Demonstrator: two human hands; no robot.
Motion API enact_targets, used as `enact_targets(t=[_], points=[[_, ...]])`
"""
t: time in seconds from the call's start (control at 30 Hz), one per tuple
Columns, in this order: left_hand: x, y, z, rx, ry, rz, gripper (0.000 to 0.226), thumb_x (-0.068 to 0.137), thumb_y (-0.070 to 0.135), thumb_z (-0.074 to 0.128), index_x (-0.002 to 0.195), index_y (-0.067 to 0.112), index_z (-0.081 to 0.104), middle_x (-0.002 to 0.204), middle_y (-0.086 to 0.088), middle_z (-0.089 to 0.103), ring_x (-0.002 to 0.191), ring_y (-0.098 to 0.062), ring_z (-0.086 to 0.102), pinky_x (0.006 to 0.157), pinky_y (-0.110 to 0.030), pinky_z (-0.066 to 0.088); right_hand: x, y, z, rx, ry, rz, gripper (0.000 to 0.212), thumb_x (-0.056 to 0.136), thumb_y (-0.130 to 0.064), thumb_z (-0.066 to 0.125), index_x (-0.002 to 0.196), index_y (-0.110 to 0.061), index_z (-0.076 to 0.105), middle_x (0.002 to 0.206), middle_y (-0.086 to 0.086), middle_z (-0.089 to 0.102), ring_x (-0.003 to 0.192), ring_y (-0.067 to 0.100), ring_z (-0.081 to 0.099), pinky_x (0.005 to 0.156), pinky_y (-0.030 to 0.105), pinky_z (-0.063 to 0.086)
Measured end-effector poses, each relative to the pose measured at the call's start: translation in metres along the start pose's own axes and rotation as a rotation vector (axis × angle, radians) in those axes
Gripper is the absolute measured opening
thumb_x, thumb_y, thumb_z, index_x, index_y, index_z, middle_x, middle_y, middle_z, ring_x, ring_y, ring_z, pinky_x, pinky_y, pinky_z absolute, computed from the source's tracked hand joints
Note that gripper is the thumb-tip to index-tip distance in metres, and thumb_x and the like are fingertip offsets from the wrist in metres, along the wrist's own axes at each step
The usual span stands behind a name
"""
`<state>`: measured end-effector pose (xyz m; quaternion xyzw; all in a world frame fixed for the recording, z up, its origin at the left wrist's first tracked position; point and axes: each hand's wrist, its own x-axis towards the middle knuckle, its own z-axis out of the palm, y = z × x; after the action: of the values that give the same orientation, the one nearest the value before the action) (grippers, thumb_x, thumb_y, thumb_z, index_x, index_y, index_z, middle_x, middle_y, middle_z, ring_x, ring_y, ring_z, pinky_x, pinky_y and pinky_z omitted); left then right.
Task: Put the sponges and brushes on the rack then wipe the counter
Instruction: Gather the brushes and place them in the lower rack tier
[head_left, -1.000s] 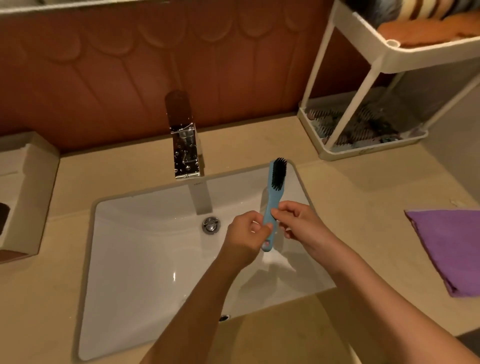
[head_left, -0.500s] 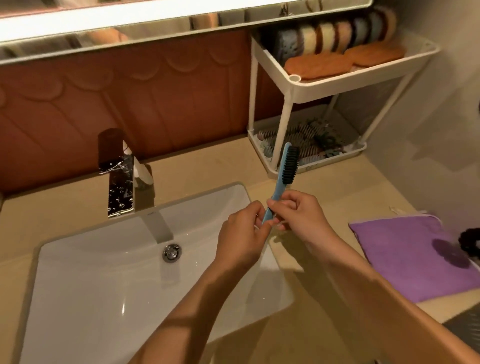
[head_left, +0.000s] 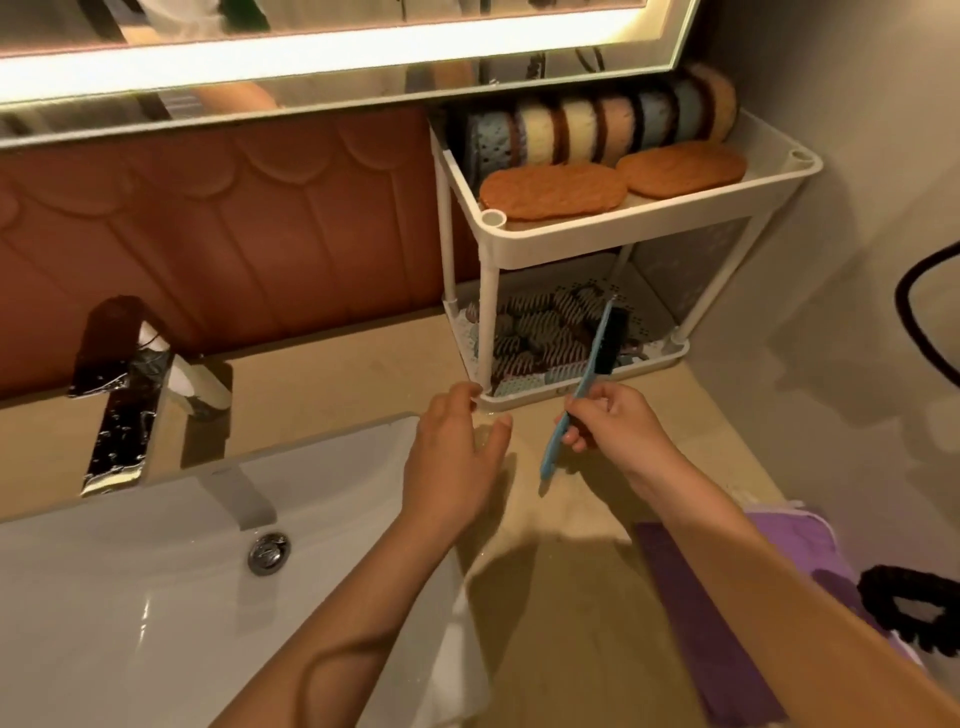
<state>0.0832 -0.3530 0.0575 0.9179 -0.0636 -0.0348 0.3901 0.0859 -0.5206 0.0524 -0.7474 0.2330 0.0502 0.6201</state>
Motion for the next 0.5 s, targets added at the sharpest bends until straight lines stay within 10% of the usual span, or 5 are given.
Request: enact_targets(t=[0.23, 0.5], points=[[0.057, 0.025, 0.007, -0.232, 0.143, -0.006, 0.065, 0.091, 0.03, 0.055, 0.145, 0.018, 0.02, 0.148, -0.004, 0.033, 0.135, -0.019, 0.032, 0.11, -0.035, 0.03, 0.087, -0.011, -0.048, -0.29, 0.08, 0.014, 0.022, 0.092, -0.015, 0.055, 0.111, -0.005, 0.049, 0.08, 0.017, 0.063, 0.055, 0.021, 0.056, 0.06, 0.039, 0.051], [0.079, 0.016, 0.028, -0.047, 0.214, 0.026, 0.022, 0.099, 0.027, 0.036, 0.117, 0.019, 0.046, 0.098, -0.002, 0.062, 0.081, -0.017, 0.057, 0.064, -0.033, 0.046, 0.149, -0.028, -0.066, -0.548, 0.014, 0.125, 0.036, 0.094, -0.026, 0.054, 0.114, 0.003, 0.059, 0.114, 0.018, 0.064, 0.089, 0.024, 0.058, 0.075, 0.03, 0.045]])
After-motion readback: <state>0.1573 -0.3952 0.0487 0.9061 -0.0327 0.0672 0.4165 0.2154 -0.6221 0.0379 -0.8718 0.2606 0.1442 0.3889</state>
